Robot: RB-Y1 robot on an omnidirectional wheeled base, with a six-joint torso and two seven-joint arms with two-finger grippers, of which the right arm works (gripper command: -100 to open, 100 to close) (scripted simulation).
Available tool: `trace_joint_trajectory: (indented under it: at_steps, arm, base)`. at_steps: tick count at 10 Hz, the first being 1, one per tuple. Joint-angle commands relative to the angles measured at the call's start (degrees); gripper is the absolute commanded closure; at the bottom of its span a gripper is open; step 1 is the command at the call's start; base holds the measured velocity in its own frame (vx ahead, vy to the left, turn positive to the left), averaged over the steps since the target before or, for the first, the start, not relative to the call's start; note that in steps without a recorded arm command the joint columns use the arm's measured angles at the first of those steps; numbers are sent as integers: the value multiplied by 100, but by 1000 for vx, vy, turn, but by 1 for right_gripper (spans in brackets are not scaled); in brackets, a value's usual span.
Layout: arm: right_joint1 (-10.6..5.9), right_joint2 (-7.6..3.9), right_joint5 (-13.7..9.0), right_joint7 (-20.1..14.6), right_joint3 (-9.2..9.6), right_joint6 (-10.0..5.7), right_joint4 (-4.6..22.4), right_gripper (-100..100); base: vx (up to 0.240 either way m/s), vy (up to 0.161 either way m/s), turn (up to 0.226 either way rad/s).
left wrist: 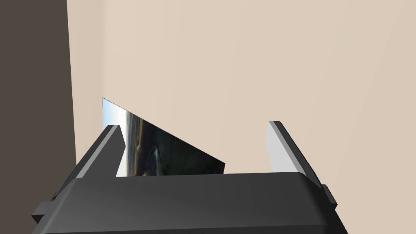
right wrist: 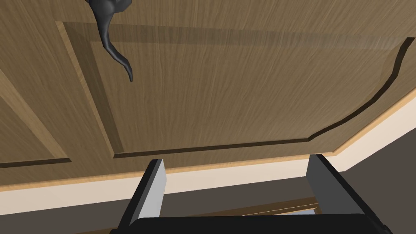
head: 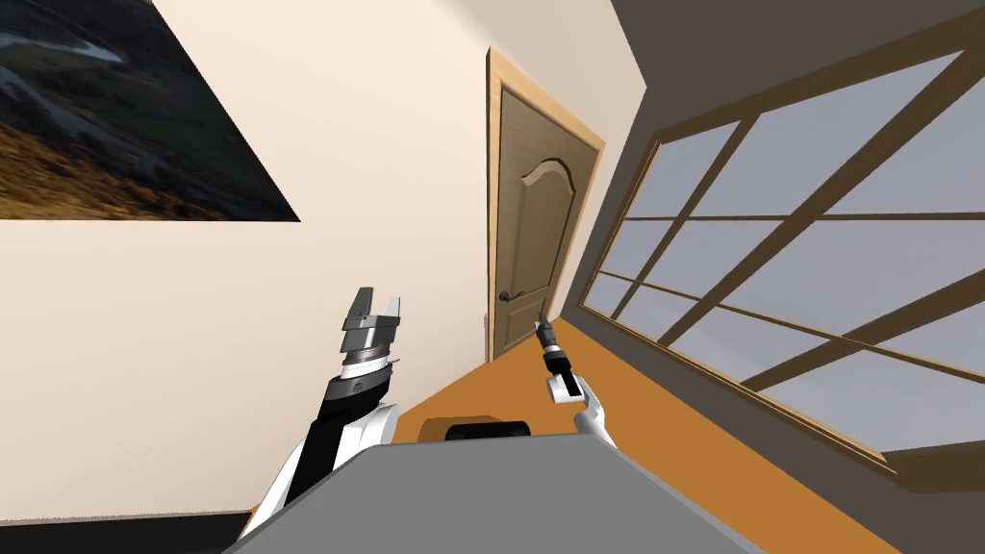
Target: Pull the door open
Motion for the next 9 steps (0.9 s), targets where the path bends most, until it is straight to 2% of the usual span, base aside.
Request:
trace_joint_trajectory:
  at_steps: [1,2,3,4,5,6,7,9]
  arm:
    - [-133,-61,-3,-59,5,-71,286,-100]
    - [-235,-97,-4,-91,7,-123,467,-100]
    - [-235,-97,-4,-91,7,-123,565,-100]
    - [-338,-132,-6,-124,8,-175,747,-100]
    - [-338,-132,-6,-124,8,-175,797,-100]
    - [-440,-168,-7,-156,9,-227,1006,-100]
    - [-440,-168,-7,-156,9,-227,1027,-100]
    - [-633,-233,-10,-217,12,-325,1408,-100]
  base:
    - [32,-104,248]
    - [36,-128,225]
    - [24,-87,47]
    - [24,-70,86]
    - [12,-49,86]
    - [10,-50,147]
    - [15,-46,76]
    - [27,-78,154]
